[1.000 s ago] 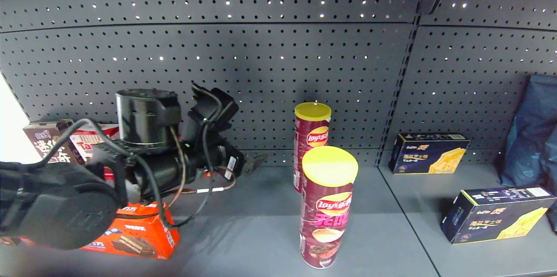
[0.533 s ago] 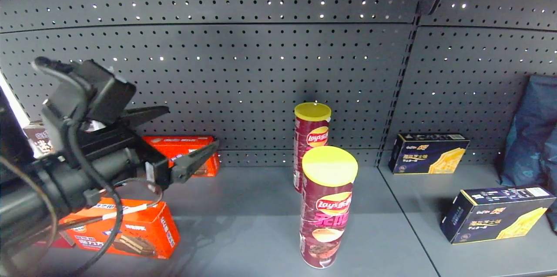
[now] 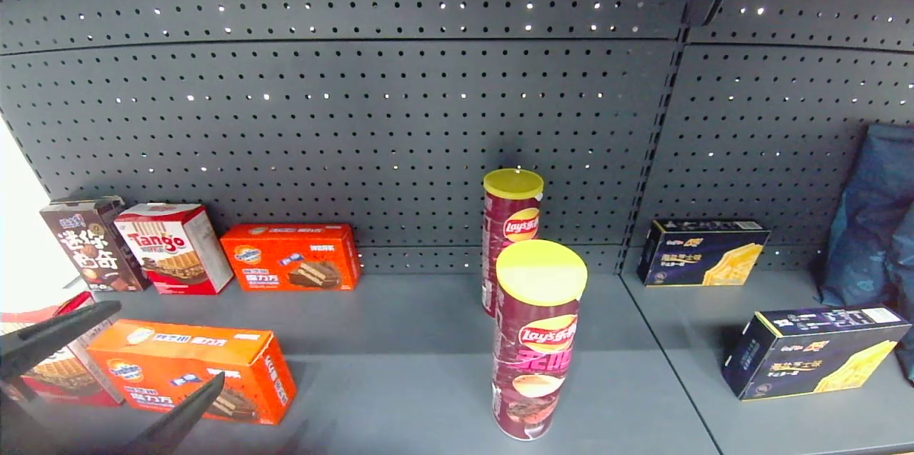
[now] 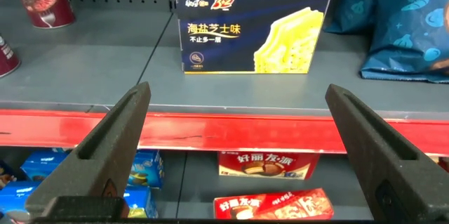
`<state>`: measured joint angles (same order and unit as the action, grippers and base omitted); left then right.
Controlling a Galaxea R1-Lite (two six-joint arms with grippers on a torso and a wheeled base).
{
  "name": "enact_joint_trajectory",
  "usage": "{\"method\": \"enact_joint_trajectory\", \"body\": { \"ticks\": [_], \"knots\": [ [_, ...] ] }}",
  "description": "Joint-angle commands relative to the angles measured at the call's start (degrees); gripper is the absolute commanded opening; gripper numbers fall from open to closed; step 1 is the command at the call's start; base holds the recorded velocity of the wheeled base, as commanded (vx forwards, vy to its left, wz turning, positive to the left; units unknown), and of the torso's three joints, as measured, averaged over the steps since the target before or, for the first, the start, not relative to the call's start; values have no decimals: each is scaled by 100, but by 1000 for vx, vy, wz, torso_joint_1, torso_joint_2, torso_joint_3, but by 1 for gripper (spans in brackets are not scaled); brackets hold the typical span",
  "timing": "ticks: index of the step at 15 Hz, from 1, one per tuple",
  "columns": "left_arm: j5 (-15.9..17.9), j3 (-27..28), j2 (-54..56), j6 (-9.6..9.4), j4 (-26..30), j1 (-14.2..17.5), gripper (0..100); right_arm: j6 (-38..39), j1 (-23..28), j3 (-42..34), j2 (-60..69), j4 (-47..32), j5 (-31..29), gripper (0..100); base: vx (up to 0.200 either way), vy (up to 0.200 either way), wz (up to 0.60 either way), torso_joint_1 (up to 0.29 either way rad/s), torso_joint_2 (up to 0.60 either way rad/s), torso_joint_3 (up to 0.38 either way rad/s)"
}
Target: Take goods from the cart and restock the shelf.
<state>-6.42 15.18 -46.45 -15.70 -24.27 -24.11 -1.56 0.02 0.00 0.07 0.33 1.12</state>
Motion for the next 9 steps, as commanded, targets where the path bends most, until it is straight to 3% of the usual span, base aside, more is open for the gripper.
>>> {"method": "enact_joint_trajectory", "body": {
  "ticks": [1, 4, 7, 9],
  "knots": [
    [-236, -173, 988, -3, 494, 3, 100, 24, 6, 0, -7, -7, -15, 100, 0, 0, 0, 0, 0, 0],
    [-570, -384, 1735, -12, 1091, 12, 100, 42, -2, 0, -7, -7, -24, 100, 0, 0, 0, 0, 0, 0],
    [-606, -287, 2298, -38, 1979, 38, 100, 24, 24, 0, -7, 11, -121, 100, 0, 0, 0, 0, 0, 0],
    [-606, -243, 2395, -29, 2102, 109, 100, 112, 59, 0, -122, 2, -121, 100, 0, 0, 0, 0, 0, 0]
  ]
}}
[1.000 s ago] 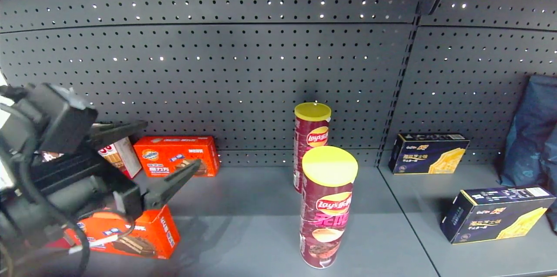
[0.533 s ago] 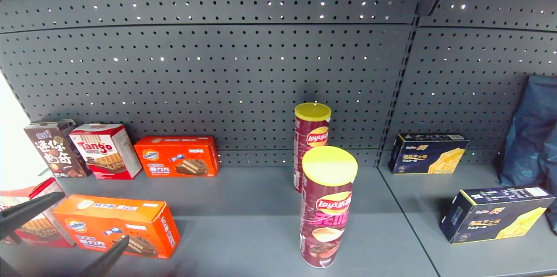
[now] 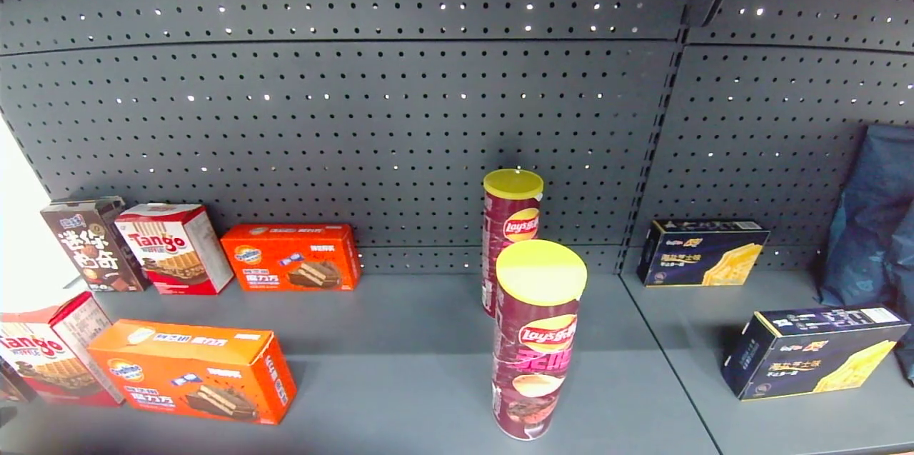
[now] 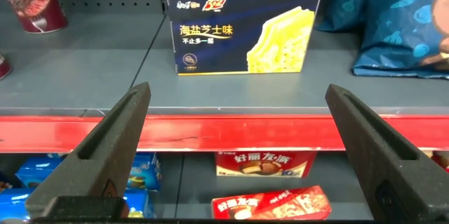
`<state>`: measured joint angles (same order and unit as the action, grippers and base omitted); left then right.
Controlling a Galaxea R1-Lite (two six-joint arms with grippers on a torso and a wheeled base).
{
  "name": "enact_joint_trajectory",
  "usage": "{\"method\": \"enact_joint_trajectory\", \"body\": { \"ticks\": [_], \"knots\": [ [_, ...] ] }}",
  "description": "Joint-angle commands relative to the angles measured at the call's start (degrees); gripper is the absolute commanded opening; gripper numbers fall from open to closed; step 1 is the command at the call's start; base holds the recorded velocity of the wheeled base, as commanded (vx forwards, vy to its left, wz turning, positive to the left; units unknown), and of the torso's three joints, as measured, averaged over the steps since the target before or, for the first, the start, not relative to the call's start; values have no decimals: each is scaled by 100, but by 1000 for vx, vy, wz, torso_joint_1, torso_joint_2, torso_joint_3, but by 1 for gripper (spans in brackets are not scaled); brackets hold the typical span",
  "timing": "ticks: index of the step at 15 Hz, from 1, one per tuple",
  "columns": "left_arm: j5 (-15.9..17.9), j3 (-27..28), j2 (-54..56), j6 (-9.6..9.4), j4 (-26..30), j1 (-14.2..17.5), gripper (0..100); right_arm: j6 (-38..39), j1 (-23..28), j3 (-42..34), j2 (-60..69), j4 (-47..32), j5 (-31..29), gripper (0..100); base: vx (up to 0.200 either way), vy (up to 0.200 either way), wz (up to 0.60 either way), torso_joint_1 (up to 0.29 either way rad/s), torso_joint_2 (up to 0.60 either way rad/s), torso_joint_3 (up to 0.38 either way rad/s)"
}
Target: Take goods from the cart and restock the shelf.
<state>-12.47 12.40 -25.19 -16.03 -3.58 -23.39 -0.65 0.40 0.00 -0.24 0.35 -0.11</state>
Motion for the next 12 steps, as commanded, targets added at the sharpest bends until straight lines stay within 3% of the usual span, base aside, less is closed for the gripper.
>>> {"method": "enact_joint_trajectory", "body": {
  "ticks": [1, 9, 10, 12],
  "knots": [
    [-1, -1, 339, -5, 33, 63, 100, -6, -31, 0, -134, -9, 29, 100, 0, 0, 0, 0, 0, 0],
    [-45, -431, 647, -5, 218, 265, 100, 29, -40, 0, 24, -9, 29, 100, 0, 0, 0, 0, 0, 0],
    [-45, -387, 638, -5, 490, 432, 100, 29, -40, 0, 24, -9, 29, 100, 0, 0, 0, 0, 0, 0],
    [-27, -150, 436, 30, 517, 494, 100, 29, -40, 0, 24, -9, 29, 100, 0, 0, 0, 0, 0, 0]
  ]
}}
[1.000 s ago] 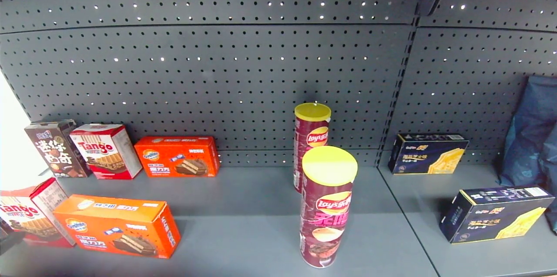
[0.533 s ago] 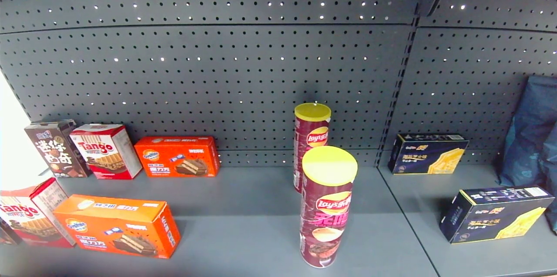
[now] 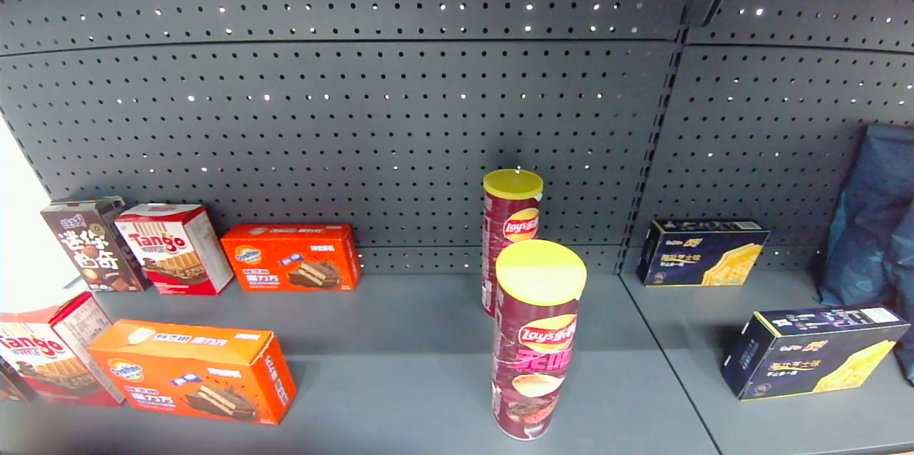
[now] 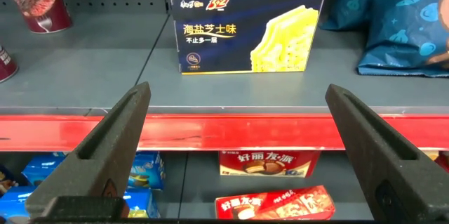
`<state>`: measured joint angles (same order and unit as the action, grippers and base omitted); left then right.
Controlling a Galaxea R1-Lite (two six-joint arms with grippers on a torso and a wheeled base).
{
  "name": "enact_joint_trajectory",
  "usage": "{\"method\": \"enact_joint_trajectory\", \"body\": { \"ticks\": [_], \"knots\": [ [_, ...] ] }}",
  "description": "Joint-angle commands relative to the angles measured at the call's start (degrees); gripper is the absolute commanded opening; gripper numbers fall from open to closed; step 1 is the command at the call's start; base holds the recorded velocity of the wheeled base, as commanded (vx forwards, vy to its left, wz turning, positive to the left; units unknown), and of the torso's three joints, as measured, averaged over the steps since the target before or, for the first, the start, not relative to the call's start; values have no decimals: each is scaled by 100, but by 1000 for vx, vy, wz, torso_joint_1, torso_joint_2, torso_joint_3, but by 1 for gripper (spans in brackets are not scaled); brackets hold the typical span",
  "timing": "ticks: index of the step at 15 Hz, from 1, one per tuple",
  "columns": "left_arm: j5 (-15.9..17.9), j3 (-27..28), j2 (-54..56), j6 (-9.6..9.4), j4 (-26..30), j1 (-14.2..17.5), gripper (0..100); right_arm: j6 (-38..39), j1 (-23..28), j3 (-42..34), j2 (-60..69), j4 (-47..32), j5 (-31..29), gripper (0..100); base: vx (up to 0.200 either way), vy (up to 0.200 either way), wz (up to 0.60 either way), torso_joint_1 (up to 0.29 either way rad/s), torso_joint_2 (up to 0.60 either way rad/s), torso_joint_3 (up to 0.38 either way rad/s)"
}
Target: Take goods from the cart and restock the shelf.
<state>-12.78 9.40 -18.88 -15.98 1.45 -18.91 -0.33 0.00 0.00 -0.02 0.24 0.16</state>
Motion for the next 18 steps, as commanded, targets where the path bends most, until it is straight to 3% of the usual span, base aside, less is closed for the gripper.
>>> {"method": "enact_joint_trajectory", "body": {
  "ticks": [1, 2, 3, 4, 5, 6, 7, 8, 10, 11, 14, 15, 16, 18],
  "knots": [
    [12, 255, -309, 130, 4, 45, 100, -2, 0, 0, 2, 2, 2, 100, 0, 0, 0, 0, 0, 0],
    [21, 282, -318, 245, -13, 45, 100, -2, 0, 0, 2, 2, 2, 100, 0, 0, 0, 0, 0, 0],
    [117, 308, -406, 737, 4, 379, 100, -2, 0, 0, 2, 2, 2, 100, 0, 0, 0, 0, 0, 0],
    [566, 414, -476, 921, 66, 1003, 100, -2, 0, 0, 2, 2, 2, 100, 0, 0, 0, 0, 0, 0],
    [970, 440, -476, 939, 119, 1381, 100, -2, 0, 0, 2, 2, 2, 100, 0, 0, 0, 0, 0, 0],
    [2007, 317, -283, 913, 145, 2295, 100, -2, 0, 0, 2, 2, 2, 100, 0, 0, 0, 0, 0, 0],
    [2403, -52, 333, 834, 145, 2699, 100, -2, 0, 0, 2, 2, 2, 100, 0, 0, 0, 0, 0, 0],
    [2420, -395, 860, 702, 154, 2866, 100, -2, 0, 0, 2, 2, 2, 100, 0, 0, 0, 0, 0, 0],
    [2209, -738, 1431, 710, 48, 2849, 100, -2, 0, 0, 2, 2, 2, 100, 0, 0, 0, 0, 0, 0],
    [1814, -738, 1423, 719, 22, 2691, 100, -2, 0, 0, 2, 2, 2, 100, 0, 0, 0, 0, 0, 0],
    [908, -782, 1484, 684, -119, 1653, 100, -2, 0, 0, 2, 2, 2, 100, 0, 0, 0, 0, 0, 0],
    [979, -834, 1537, 702, -251, 1741, 100, -2, 0, 0, 2, 2, 2, 100, 0, 0, 0, 0, 0, 0],
    [1295, -843, 1888, 746, -259, 1996, 100, -2, 0, 0, 2, 2, 2, 100, 0, 0, 0, 0, 0, 0],
    [1374, -843, 1888, 754, -268, 1926, 100, -2, 0, 0, 2, 2, 2, 100, 0, 0, 0, 0, 0, 0]
  ]
}}
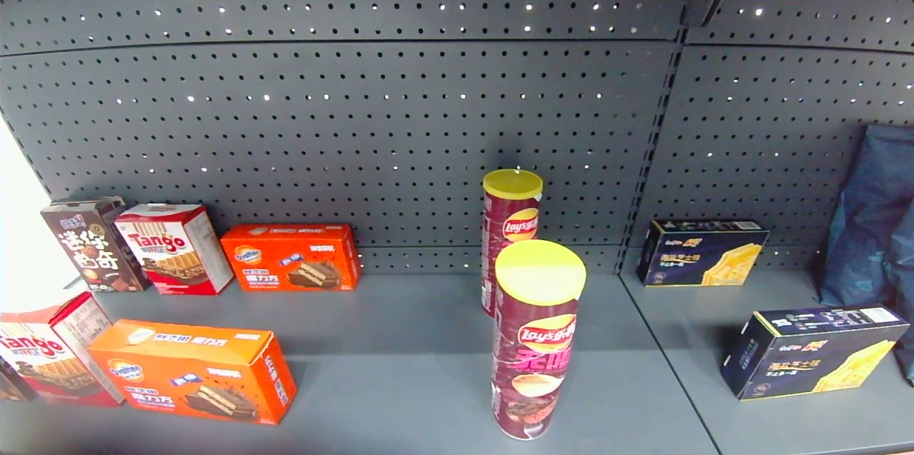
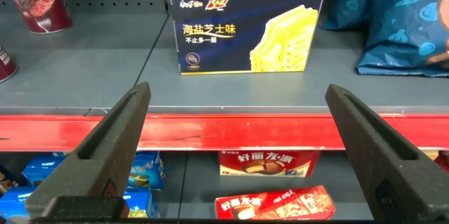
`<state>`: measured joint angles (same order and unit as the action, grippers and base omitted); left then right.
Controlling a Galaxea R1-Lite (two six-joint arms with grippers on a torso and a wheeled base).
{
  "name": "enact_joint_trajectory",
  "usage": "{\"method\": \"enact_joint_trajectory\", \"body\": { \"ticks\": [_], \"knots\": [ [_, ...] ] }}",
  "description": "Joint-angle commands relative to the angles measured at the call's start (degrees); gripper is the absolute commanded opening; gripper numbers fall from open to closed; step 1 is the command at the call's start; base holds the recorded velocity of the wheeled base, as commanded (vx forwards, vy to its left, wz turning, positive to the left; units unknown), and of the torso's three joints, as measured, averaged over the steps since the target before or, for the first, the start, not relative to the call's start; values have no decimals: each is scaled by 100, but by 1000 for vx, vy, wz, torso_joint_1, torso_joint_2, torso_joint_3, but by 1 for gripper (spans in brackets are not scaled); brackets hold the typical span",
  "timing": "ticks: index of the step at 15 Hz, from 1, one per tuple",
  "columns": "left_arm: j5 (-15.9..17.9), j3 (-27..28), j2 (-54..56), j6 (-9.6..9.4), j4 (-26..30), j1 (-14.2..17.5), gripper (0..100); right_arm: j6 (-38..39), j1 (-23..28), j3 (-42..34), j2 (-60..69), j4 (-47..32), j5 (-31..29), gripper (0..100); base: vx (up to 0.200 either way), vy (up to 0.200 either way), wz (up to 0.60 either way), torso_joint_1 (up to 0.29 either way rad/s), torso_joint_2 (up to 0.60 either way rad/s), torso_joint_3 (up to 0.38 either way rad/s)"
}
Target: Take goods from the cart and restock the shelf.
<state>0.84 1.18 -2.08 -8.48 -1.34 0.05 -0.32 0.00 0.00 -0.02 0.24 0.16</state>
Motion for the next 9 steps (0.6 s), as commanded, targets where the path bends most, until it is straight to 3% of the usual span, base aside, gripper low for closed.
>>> {"method": "enact_joint_trajectory", "body": {
  "ticks": [1, 3, 5, 9],
  "knots": [
    [39, -22, 208, -48, 20, 21, 100, -3, 0, 0, 2, 2, 2, 100, 0, 0, 0, 0, 0, 0],
    [180, -13, 208, 31, 46, 21, 100, -3, 0, 0, 2, 2, 2, 100, 0, 0, 0, 0, 0, 0],
    [329, -13, 208, 435, 46, 13, 100, -3, 0, 0, 2, 2, 2, 100, 0, 0, 0, 0, 0, 0],
    [399, 22, 200, 550, 143, 13, 100, -3, 0, 0, 2, 2, 2, 100, 0, 0, 0, 0, 0, 0]
  ]
}}
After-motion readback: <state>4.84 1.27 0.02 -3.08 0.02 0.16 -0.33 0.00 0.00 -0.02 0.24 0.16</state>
